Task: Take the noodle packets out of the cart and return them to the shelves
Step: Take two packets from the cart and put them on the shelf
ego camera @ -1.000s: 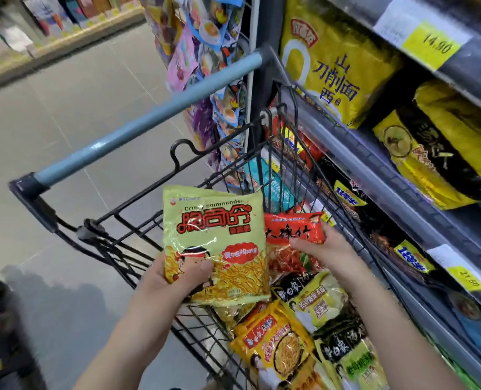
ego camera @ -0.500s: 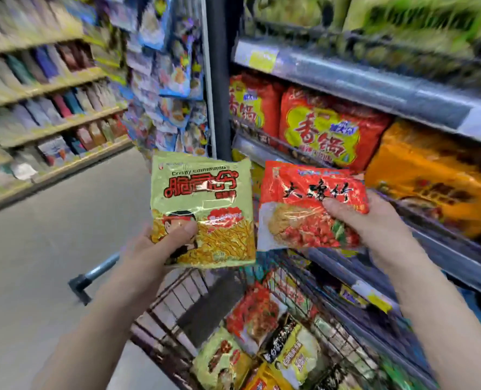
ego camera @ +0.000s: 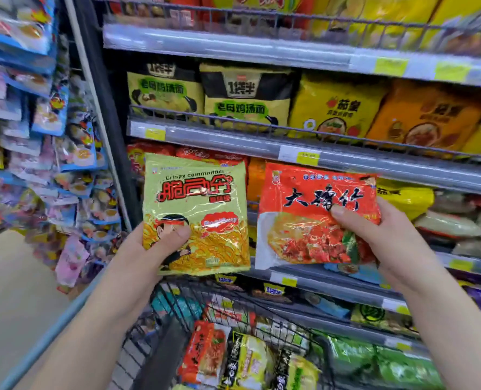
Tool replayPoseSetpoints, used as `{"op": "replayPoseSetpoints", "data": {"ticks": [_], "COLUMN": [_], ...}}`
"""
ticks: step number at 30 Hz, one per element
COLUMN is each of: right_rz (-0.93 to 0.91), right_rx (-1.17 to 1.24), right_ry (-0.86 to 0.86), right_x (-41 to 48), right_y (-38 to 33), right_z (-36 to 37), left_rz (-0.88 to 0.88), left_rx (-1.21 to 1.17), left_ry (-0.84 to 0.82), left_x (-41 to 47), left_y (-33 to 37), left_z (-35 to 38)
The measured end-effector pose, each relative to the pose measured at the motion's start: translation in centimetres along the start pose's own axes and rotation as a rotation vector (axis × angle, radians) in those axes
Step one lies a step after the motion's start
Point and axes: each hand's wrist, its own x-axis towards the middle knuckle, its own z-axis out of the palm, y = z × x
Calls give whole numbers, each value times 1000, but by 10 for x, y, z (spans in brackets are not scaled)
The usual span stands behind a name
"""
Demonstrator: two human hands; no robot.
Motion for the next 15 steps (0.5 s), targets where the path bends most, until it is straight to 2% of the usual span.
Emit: {"op": "replayPoseSetpoints", "data": {"ticks": [5, 8, 15], "right_rz": [-38, -54, -80], "right_rx": [18, 20, -18], "right_ry": [177, 263, 453], "right_x": [-60, -101, -203], "right_y": [-20, -27, -40], "right_z": [-65, -106, -231], "left_rz": [7, 20, 67], "left_rx": [-4, 12, -29], "left_ry": [-206, -269, -456], "left_x": [-12, -29, -102], "left_y": [17, 23, 26], "left_z": [58, 102, 238]}}
